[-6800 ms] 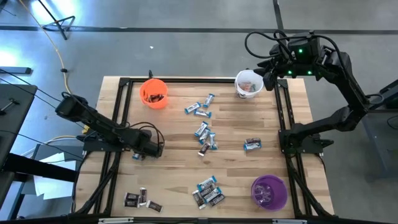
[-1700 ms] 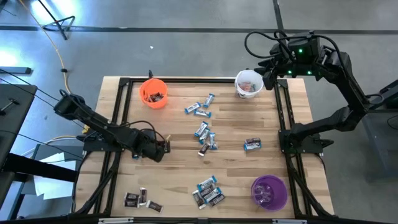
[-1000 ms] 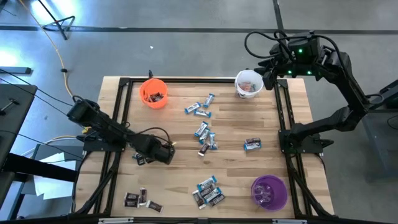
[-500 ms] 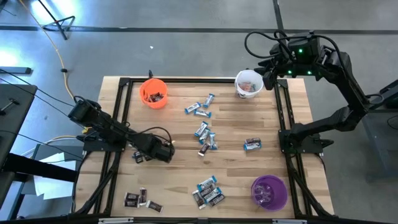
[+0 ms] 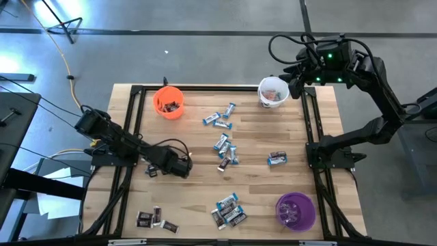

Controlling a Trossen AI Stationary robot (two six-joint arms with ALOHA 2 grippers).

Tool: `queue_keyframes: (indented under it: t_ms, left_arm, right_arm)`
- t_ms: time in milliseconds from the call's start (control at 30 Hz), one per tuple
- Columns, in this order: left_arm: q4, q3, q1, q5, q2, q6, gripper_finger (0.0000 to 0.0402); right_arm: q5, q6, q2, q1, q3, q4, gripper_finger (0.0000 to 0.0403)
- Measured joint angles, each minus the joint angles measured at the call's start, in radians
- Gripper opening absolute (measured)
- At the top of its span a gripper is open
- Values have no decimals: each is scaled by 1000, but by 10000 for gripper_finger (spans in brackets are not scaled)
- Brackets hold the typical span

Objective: Sort candy
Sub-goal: Put the brown chocolate into the orange bucket

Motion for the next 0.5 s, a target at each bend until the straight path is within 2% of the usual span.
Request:
queue_keyframes:
  t_ms: [167,500]
  left_arm:
    - [-16,32,0,-21,-13,61,42]
    - [-216,127,10,-94,-120,201,42]
  right_arm:
    - [0,0,0,0,0,0,149]
    - [0,0,0,0,0,0,149]
